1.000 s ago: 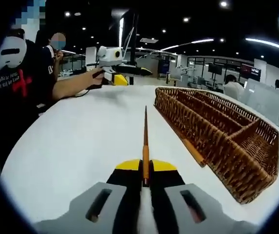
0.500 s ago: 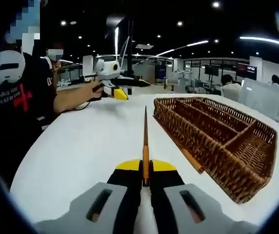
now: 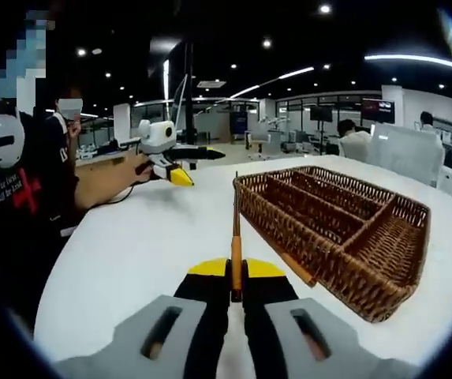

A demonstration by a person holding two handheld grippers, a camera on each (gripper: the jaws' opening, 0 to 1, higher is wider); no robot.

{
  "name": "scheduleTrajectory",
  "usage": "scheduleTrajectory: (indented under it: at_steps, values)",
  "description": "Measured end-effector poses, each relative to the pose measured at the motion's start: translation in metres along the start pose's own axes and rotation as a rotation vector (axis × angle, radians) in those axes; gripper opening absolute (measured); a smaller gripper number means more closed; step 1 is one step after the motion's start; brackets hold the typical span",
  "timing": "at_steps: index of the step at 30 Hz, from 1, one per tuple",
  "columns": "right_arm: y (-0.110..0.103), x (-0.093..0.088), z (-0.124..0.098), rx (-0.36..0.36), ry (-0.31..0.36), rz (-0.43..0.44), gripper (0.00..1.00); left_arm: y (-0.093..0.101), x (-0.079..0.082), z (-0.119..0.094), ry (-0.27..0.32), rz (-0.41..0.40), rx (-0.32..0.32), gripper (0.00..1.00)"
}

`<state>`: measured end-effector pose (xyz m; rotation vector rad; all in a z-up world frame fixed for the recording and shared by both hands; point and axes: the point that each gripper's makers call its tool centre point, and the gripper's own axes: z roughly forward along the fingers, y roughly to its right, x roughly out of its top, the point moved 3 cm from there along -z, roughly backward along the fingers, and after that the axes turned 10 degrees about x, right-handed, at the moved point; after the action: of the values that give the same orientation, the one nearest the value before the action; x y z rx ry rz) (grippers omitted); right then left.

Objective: Arrange the knives, forks, and spoons in their matching storage slots by inserting each utensil handle-first until every utensil is classified and aligned in the correct compartment

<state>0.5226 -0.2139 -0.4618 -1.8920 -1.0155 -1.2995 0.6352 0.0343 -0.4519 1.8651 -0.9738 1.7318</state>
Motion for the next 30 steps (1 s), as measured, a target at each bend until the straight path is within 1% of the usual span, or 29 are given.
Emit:
scheduleTrajectory:
  at_steps: [2, 4, 7, 9, 10, 11, 12, 14, 16, 18, 21, 26, 27, 30]
  values:
    - [0.002, 0.001, -0.002, -0.017, 0.002, 0.009, 0.03, 0.001, 0.001, 0.0, 0.004, 0.002, -0.002, 1.0]
    - [0.008, 0.002, -0.005, -0.061, 0.004, 0.016, 0.03, 0.001, 0.0, 0.0, 0.003, 0.005, -0.006, 1.0]
    - [0.014, 0.006, -0.011, -0.105, 0.018, 0.031, 0.03, 0.002, 0.0, 0.0, 0.001, 0.007, -0.007, 1.0]
    - [0.018, 0.008, -0.016, -0.148, 0.023, 0.042, 0.03, 0.002, 0.0, 0.0, 0.001, 0.006, -0.006, 1.0]
    - [0.023, 0.008, -0.02, -0.194, 0.013, 0.045, 0.03, 0.002, 0.0, 0.0, 0.0, 0.006, -0.006, 1.0]
    - [0.027, 0.007, -0.023, -0.222, 0.009, 0.04, 0.03, 0.002, -0.001, 0.0, 0.0, 0.006, -0.006, 1.0]
    - [0.031, 0.004, -0.026, -0.254, 0.003, 0.077, 0.03, 0.002, -0.001, 0.001, 0.0, 0.006, -0.007, 1.0]
    - [0.039, 0.004, -0.031, -0.3, 0.019, 0.094, 0.03, 0.002, 0.0, 0.001, -0.001, 0.009, -0.009, 1.0]
    - [0.045, 0.004, -0.036, -0.33, 0.025, 0.098, 0.03, 0.002, 0.0, 0.001, -0.001, 0.01, -0.007, 1.0]
    - [0.049, 0.006, -0.042, -0.355, 0.052, 0.128, 0.03, 0.002, 0.001, 0.0, 0.0, 0.009, -0.008, 1.0]
    - [0.054, 0.007, -0.048, -0.399, 0.051, 0.124, 0.03, 0.001, 0.0, 0.0, 0.0, 0.009, -0.005, 1.0]
    - [0.067, 0.004, -0.063, -0.501, 0.05, 0.146, 0.03, 0.0, 0.0, 0.0, -0.001, 0.01, -0.005, 1.0]
    - [0.07, 0.003, -0.067, -0.537, 0.044, 0.145, 0.03, 0.001, 0.0, 0.0, -0.001, 0.011, -0.005, 1.0]
    - [0.077, 0.0, -0.077, -0.603, 0.039, 0.17, 0.03, 0.0, 0.0, 0.0, 0.001, 0.01, 0.0, 1.0]
